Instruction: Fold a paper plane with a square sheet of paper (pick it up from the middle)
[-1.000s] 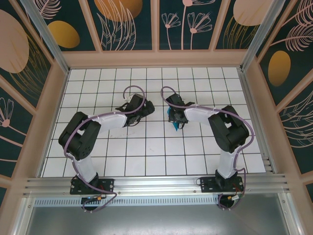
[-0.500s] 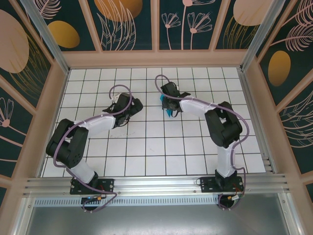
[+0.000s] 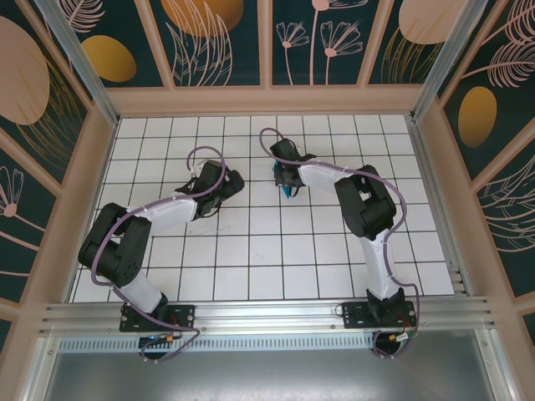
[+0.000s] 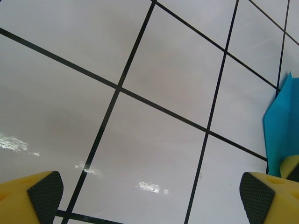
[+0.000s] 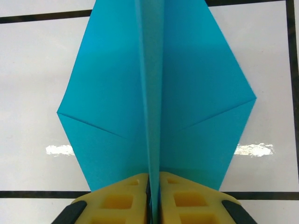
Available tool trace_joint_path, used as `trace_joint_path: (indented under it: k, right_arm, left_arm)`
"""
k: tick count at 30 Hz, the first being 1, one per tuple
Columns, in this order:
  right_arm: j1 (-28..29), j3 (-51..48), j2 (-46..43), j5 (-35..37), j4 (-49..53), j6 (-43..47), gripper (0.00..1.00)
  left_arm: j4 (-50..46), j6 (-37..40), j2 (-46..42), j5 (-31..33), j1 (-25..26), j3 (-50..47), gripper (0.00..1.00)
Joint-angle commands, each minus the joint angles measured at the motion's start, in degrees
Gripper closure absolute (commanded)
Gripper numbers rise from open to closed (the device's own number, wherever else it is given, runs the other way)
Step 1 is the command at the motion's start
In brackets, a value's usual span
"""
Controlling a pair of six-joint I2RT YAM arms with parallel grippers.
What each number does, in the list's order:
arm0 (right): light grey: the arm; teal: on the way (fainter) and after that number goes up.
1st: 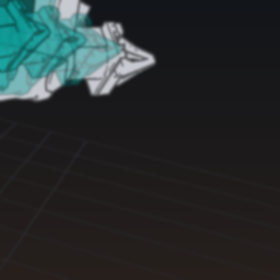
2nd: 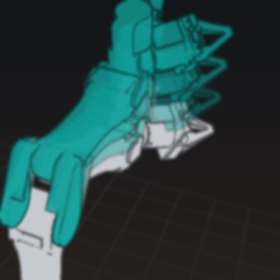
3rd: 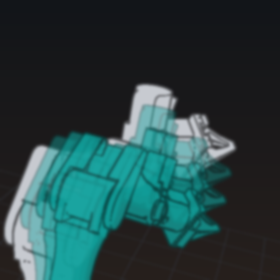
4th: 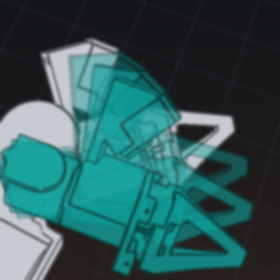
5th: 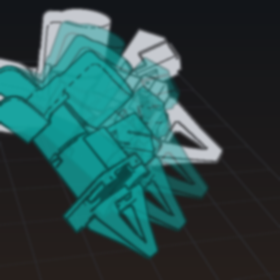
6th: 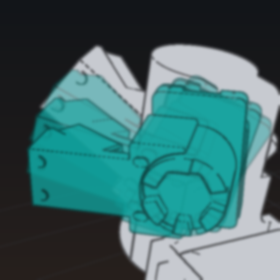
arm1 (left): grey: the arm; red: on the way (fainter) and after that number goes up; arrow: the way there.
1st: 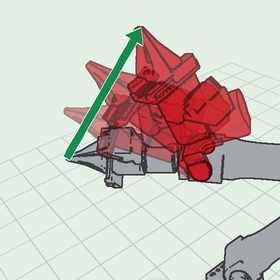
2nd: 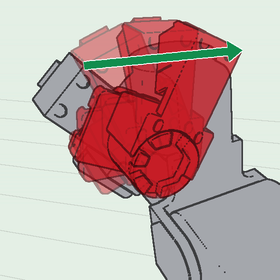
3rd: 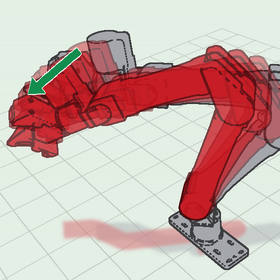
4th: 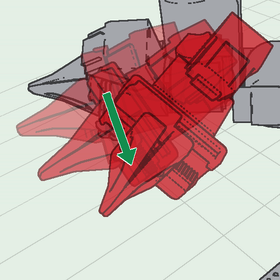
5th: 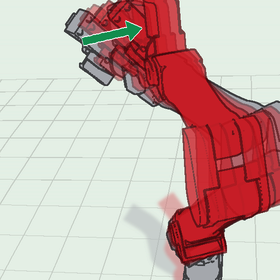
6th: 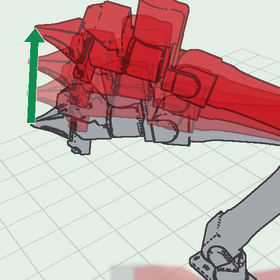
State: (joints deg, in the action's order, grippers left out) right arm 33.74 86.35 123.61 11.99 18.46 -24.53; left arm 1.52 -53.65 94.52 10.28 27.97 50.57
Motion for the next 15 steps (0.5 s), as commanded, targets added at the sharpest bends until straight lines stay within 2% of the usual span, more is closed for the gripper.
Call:
trace_joint_path:
  k: [1, 7, 15]
  right_arm:
    - [-0.21, 1.17, 2.76, -0.78, 2.8, -1.26, 0.85]
    - [-0.17, 3.7, 1.09, 0.21, 5.6, -2.01, 0.82]
    - [-0.18, 5.44, -10.18, -0.12, 7.97, -2.62, 0.53]
  left_arm:
    - [1.47, 1.09, 0.14, -0.84, -0.24, -0.55, 0.01]
    - [0.45, 1.72, -0.56, 0.38, -0.19, 0.44, 0.01]
    - [-3.37, 4.58, -2.27, 6.82, -0.53, 4.82, 0.02]
